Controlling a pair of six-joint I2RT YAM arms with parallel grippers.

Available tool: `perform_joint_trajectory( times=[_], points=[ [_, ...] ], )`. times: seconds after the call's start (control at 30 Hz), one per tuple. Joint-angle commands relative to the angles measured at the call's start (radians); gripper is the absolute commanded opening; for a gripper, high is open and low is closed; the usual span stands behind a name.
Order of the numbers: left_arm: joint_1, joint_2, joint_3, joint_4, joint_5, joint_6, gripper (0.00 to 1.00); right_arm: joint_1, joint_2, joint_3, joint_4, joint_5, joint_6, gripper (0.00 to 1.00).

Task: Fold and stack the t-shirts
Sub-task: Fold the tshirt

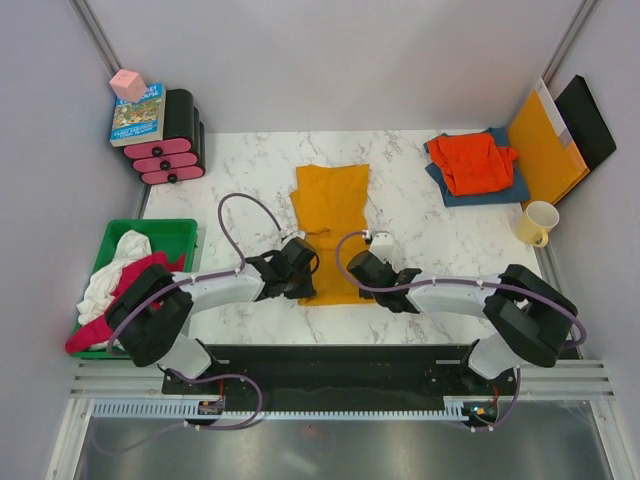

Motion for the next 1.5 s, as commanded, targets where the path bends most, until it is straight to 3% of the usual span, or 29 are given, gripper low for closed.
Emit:
perform_joint_trajectory(
  times=[0.0, 0.03, 0.1, 0.13, 0.23, 0.4, 0.67, 1.1, 1.47],
  points=[
    [-0.050, -0.071, -0.092, -0.091, -0.024, -0.114, 0.17, 0.045, -0.049, -0.067, -0.095, 0.012, 0.069, 0.02],
    [-0.057, -0.108, -0.095, -0.111, -0.046, -0.118, 0.20, 0.045, -0.078, -0.063, -0.106, 0.050, 0.066, 0.19],
    [-0.063, -0.159, -0.089, -0.135, -0.090, -0.121, 0.32, 0.045, -0.144, -0.032, -0.159, 0.090, 0.063, 0.38],
    [-0.068, -0.217, -0.088, -0.146, -0.100, -0.121, 0.36, 0.046, -0.173, -0.026, -0.173, 0.106, 0.056, 0.53],
    [-0.071, -0.315, -0.091, -0.165, -0.115, -0.124, 0.50, 0.046, -0.264, -0.003, -0.228, 0.120, 0.045, 0.64],
    [-0.076, -0.371, -0.130, -0.186, -0.112, -0.174, 0.55, 0.049, -0.377, -0.086, -0.268, 0.060, 0.118, 0.66],
    [-0.106, -0.371, -0.218, -0.171, -0.109, -0.263, 0.56, 0.079, -0.387, -0.215, -0.184, -0.003, 0.181, 0.65],
    [-0.111, -0.461, -0.216, -0.168, -0.159, -0.291, 0.57, 0.095, -0.422, -0.152, -0.204, 0.044, 0.171, 0.65],
    [-0.111, -0.337, -0.199, -0.114, -0.144, -0.277, 0.57, 0.105, -0.321, -0.159, -0.134, -0.011, 0.163, 0.65]
  ],
)
